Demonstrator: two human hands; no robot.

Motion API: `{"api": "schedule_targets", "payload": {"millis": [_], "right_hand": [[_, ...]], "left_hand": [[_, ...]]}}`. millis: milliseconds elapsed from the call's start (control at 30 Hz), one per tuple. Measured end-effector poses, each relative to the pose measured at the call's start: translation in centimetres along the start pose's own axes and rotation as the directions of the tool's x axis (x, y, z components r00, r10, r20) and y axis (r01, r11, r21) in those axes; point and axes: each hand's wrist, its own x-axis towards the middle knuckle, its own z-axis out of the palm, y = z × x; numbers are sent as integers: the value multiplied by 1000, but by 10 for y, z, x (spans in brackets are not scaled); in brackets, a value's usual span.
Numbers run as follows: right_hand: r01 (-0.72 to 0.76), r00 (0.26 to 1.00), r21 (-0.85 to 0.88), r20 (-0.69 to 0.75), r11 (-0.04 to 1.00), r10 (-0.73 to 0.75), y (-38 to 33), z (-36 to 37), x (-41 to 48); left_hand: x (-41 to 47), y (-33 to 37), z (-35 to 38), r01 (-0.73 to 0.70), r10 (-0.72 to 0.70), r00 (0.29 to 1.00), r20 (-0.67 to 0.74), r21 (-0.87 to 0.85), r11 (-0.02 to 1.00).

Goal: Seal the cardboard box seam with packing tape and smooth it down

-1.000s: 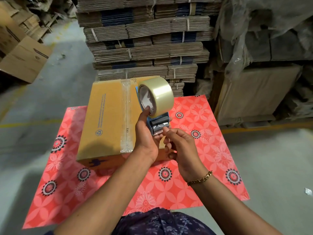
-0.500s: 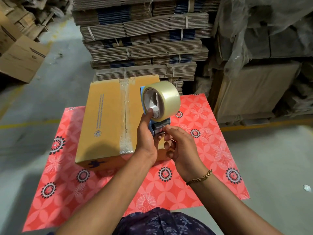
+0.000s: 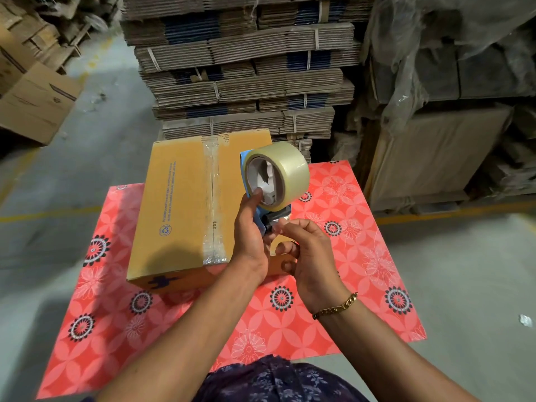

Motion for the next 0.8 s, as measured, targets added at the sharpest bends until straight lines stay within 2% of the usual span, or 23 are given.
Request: {"api": "schedule_targets", "payload": {"millis": [133,233,333,533,800], "right_hand": [[-13,998,93,-67,996,19,2,0,2],[-55,998,127,-36,990,60,0,-3,2],[-110,994,54,14,992,109,-3,-6,3],[-74,994,-148,74,986,85,-9,-7,5],[-15,998,-170,59,985,26,4,-5,5]], "left_hand": [[-2,0,2,-43,42,999,-16,-26,999],[1,2,1,-77,76,997,-22,-18,997],[5,1,-3,-71,71,997,-18,-10,997],[9,-1,-9,-48,49,999,-24,40,998],[16,7,-12,-52,57,997,-53,98,994]]}}
